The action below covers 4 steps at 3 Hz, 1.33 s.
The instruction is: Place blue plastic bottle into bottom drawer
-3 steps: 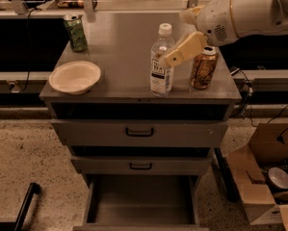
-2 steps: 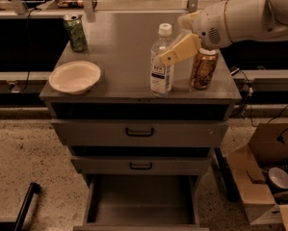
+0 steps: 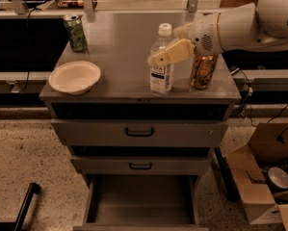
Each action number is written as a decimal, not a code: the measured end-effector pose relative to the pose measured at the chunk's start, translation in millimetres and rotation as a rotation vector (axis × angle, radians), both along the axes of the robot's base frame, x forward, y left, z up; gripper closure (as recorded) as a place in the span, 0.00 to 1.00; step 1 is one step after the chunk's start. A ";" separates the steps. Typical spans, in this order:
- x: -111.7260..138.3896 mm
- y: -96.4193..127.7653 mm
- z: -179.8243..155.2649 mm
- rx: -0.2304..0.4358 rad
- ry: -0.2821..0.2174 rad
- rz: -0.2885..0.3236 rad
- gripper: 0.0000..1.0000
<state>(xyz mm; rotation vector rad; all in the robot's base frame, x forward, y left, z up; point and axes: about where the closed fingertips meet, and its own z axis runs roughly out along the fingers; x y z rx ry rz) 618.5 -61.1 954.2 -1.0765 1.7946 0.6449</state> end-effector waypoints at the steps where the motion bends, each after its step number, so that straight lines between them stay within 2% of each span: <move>1: 4.4 4.3 -2.7 0.028 0.007 0.006 0.37; 2: 1.8 7.7 -1.5 0.050 -0.004 0.049 0.60; 3: -16.7 4.1 7.8 0.084 -0.014 0.120 0.83; 4: -58.5 5.7 27.8 0.092 -0.038 0.209 1.00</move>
Offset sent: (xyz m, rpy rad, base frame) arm -0.0017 0.0062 0.0001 0.0724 -0.0233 0.0974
